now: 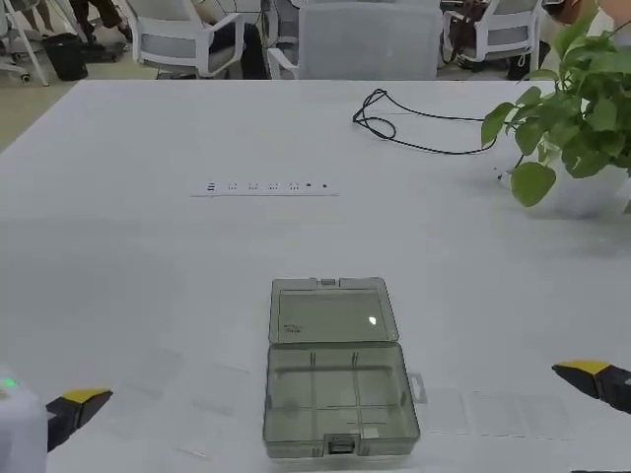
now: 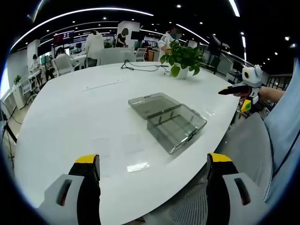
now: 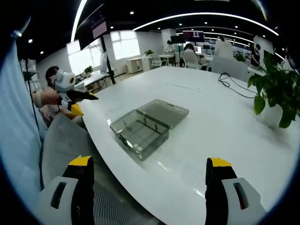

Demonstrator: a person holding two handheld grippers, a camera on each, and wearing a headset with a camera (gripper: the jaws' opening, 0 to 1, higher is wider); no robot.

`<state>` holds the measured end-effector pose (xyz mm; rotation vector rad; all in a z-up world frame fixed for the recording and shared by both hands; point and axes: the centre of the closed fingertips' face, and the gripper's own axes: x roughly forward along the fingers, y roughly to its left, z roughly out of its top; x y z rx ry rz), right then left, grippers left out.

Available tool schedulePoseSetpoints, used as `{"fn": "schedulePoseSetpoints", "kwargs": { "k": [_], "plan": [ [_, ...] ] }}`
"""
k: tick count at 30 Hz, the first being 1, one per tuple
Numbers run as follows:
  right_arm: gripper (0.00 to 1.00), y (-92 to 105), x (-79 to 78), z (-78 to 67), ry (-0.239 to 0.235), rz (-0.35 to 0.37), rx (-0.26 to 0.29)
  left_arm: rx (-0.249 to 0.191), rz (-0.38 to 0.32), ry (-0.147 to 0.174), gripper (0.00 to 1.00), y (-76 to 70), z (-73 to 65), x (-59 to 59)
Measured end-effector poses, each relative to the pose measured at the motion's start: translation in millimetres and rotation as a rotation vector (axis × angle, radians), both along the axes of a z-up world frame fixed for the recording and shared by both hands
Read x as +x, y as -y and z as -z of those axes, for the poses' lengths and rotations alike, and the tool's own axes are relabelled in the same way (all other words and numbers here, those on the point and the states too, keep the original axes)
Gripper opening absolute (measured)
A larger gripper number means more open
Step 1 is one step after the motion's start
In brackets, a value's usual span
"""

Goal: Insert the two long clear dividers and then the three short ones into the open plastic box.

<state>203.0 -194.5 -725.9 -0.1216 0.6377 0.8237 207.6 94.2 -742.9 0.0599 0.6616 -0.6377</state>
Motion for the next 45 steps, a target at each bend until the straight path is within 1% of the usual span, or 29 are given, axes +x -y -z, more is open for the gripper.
{"fn": "schedulePoseSetpoints", "kwargs": {
  "k": [10,11,17,24,31,33,34,39,40,42,43,45],
  "plan": [
    [1.0,1.7,1.8,2.5,-0.003,0.003,0.002,0.006,0.008,-0.012,0.97,0.9,3.7,1.4],
    [1.0,1.5,1.8,2.6,-0.003,0.002,0.003,0.009,0.01,-0.021,0.97,1.1,5.0,1.5],
    [1.0,1.6,2.9,3.1,-0.002,0.001,0.002,0.021,0.015,-0.027,0.96,2.4,6.3,3.2],
    [1.0,2.9,4.1,3.5,-0.001,0.004,0.0,0.023,0.018,-0.034,0.96,3.4,7.2,4.6],
    [1.0,1.8,3.9,4.2,-0.001,0.005,0.005,0.037,0.019,-0.064,0.95,2.7,13.8,6.1],
    [1.0,2.0,4.1,4.3,-0.001,0.005,0.005,0.037,0.018,-0.068,0.94,2.3,14.5,7.4],
    [1.0,2.3,4.4,4.5,-0.001,0.006,0.006,0.038,0.016,-0.076,0.94,1.7,15.4,8.1],
    [1.0,3.2,5.0,5.0,-0.002,0.008,0.009,0.043,0.008,-0.096,0.92,1.6,18.6,12.8],
    [1.0,3.3,5.1,5.1,-0.003,0.009,0.01,0.048,0.003,-0.11,0.91,1.8,20.1,13.1],
    [1.0,3.3,5.0,5.4,-0.004,0.009,0.011,0.064,-0.002,-0.122,0.9,0.0,23.3,15.2],
    [1.0,3.4,5.0,5.6,-0.004,0.009,0.011,0.068,-0.007,-0.134,0.89,-0.8,25.4,15.5],
    [1.0,3.7,5.1,6.2,-0.006,0.01,0.013,0.065,-0.003,-0.144,0.89,0.4,28.4,18.5]
  ]
}}
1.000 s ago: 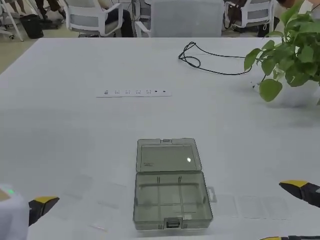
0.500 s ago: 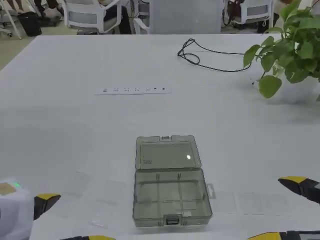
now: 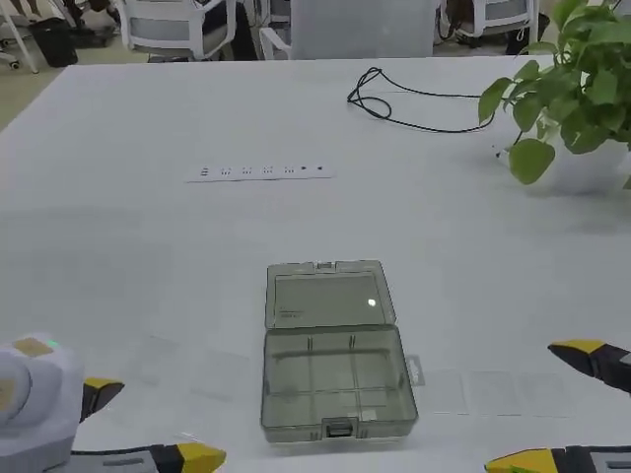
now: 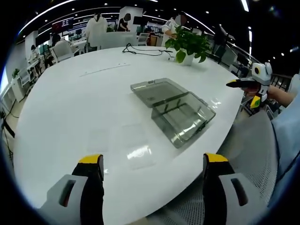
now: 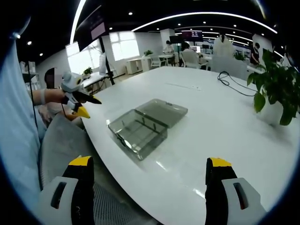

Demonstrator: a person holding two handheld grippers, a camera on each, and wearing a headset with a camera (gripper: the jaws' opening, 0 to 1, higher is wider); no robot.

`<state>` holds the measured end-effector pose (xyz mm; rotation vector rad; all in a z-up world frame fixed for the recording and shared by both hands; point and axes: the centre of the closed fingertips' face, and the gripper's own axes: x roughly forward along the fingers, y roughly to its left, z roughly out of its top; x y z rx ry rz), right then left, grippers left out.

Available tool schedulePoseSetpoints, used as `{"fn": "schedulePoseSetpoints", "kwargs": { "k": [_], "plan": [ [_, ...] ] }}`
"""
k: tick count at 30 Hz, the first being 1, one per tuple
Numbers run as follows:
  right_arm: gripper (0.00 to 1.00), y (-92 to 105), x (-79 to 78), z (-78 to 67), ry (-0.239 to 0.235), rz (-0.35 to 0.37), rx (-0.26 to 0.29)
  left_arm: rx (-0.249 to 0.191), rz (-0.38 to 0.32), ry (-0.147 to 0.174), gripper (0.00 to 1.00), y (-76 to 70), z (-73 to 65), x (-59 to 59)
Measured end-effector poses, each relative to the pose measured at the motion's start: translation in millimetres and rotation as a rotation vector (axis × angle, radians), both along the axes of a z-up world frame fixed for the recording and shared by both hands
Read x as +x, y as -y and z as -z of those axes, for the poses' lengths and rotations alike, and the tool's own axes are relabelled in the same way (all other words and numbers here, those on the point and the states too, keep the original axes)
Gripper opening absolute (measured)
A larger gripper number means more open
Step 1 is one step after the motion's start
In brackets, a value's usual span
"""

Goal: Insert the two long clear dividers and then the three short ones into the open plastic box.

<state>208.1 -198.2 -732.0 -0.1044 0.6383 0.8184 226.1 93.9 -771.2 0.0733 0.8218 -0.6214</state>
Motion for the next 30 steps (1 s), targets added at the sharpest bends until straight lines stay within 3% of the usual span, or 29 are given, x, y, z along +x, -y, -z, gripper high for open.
{"fn": "schedulePoseSetpoints", "kwargs": {
  "k": [9,16,24,30],
  "plan": [
    [1.0,2.9,0.4,3.2,-0.007,0.004,0.006,0.046,-0.011,-0.105,0.83,3.0,24.0,4.7],
    [1.0,5.0,-0.7,4.7,-0.011,0.01,0.011,0.057,-0.041,-0.137,0.73,6.7,34.3,13.7],
    [1.0,6.7,-2.3,6.3,-0.016,0.018,0.015,0.112,-0.069,-0.174,0.57,4.9,48.6,21.9],
    [1.0,8.9,-2.1,6.8,-0.018,0.026,0.019,0.149,-0.091,-0.194,0.5,0.8,59.7,27.4]
  ]
}}
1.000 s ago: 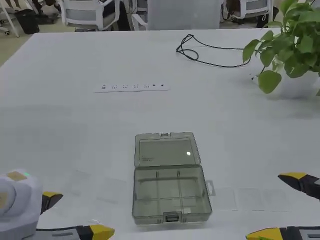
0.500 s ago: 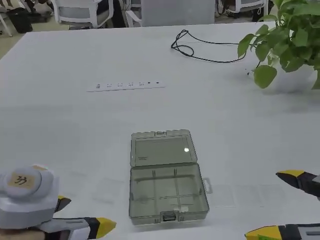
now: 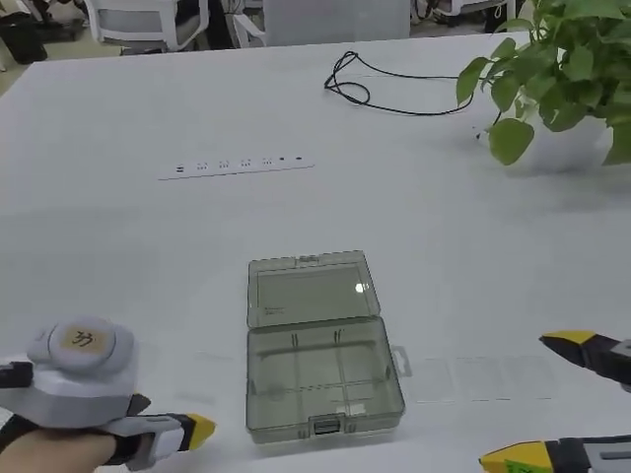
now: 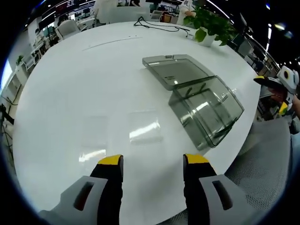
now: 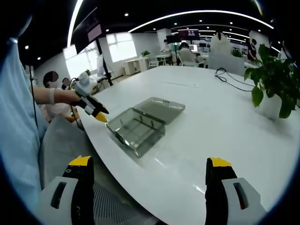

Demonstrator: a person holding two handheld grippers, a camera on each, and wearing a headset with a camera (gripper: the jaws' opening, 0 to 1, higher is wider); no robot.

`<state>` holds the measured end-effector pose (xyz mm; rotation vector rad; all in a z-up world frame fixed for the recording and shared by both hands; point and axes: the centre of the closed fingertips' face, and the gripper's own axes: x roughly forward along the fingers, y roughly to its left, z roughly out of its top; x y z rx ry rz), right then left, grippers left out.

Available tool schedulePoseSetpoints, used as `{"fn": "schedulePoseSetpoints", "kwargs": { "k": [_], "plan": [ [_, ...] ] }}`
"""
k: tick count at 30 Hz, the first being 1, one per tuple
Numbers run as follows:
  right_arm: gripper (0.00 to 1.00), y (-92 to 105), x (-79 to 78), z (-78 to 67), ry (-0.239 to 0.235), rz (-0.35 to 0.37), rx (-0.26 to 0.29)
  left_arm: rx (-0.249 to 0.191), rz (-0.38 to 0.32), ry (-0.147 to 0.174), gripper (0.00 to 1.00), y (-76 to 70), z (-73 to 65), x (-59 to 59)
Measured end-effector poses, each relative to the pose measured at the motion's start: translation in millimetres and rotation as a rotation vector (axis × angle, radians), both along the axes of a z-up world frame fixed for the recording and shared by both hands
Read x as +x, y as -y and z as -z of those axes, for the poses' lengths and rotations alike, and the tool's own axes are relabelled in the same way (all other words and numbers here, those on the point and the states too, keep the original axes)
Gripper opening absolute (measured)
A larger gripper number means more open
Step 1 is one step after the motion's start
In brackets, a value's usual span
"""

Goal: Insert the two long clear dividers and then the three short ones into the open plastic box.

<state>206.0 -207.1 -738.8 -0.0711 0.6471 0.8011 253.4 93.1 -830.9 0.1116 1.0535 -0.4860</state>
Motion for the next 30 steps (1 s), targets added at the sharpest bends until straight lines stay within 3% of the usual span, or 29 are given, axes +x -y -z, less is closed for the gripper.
{"fn": "schedulePoseSetpoints", "kwargs": {
  "k": [14,15,23,30],
  "plan": [
    [1.0,1.8,0.6,3.1,-0.008,0.007,0.006,0.046,-0.029,-0.039,0.41,-0.5,15.0,2.7],
    [1.0,1.6,0.7,3.2,-0.008,0.006,0.007,0.059,-0.029,-0.027,0.41,-2.2,14.7,4.8],
    [1.0,0.9,1.4,3.9,-0.007,0.003,0.01,0.1,-0.033,-0.021,0.41,-2.4,15.1,4.7],
    [1.0,-0.9,0.2,4.7,-0.009,0.0,0.015,0.155,-0.018,0.01,0.38,-0.9,16.8,2.8]
  ]
}}
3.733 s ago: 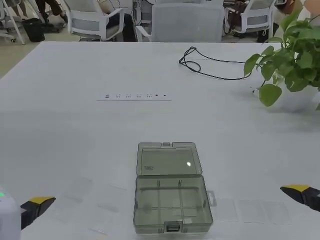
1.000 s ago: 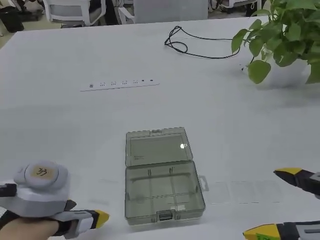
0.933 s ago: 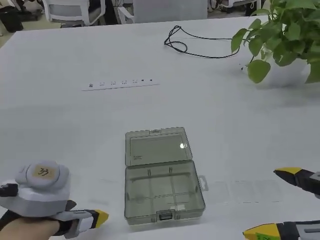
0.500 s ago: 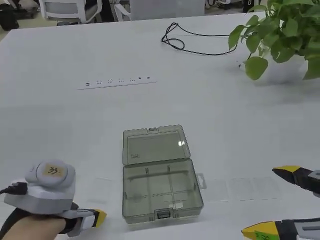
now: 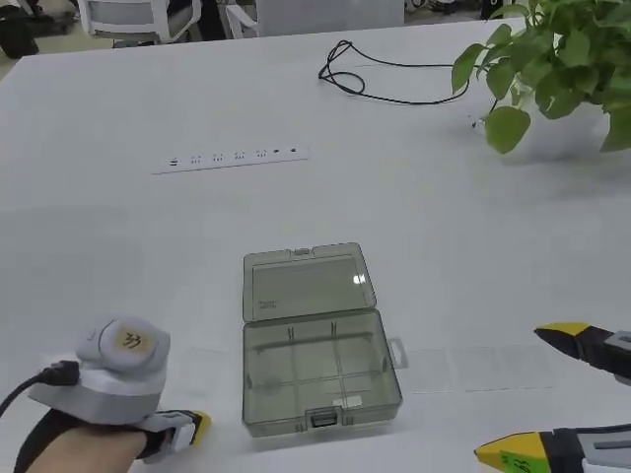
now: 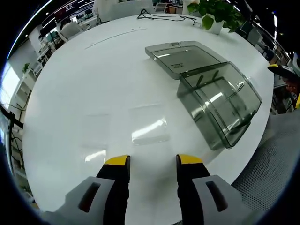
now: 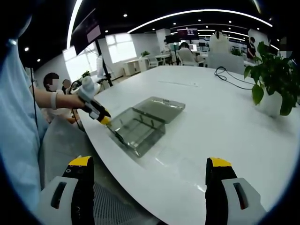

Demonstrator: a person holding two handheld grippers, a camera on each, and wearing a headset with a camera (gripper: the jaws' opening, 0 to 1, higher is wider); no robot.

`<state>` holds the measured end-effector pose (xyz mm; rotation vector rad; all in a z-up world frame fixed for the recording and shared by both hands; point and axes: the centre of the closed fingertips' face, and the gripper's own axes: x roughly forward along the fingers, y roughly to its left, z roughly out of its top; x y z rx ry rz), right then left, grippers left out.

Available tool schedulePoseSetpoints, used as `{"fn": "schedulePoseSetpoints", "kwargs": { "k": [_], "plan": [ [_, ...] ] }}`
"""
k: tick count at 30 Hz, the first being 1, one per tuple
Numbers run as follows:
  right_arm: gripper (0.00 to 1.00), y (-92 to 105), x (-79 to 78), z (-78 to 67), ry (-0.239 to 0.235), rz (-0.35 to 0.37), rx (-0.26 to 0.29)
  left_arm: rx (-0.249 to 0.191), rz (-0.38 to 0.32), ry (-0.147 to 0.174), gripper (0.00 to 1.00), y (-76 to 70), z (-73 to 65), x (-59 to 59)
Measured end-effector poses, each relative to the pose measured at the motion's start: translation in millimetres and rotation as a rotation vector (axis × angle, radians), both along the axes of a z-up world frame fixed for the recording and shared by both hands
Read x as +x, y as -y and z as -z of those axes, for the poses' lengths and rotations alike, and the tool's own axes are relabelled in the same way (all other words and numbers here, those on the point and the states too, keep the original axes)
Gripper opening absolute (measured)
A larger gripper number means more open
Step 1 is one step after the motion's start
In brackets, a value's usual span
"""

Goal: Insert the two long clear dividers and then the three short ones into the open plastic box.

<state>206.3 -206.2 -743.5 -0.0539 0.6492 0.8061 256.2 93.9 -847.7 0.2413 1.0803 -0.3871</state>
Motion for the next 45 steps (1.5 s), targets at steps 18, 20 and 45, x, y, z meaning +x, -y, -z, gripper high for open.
{"fn": "schedulePoseSetpoints", "kwargs": {
  "k": [18,20,45],
  "plan": [
    [1.0,0.8,-1.3,1.3,0.004,0.001,0.01,-0.005,-0.047,0.006,0.33,1.1,0.3,0.6],
    [1.0,2.5,-0.6,2.7,0.003,0.003,0.014,-0.007,-0.048,0.007,0.33,0.9,0.3,0.6],
    [1.0,-7.2,-3.0,2.0,-0.003,-0.01,0.016,-0.06,-0.072,0.019,0.3,-3.0,-2.0,1.8]
  ]
}}
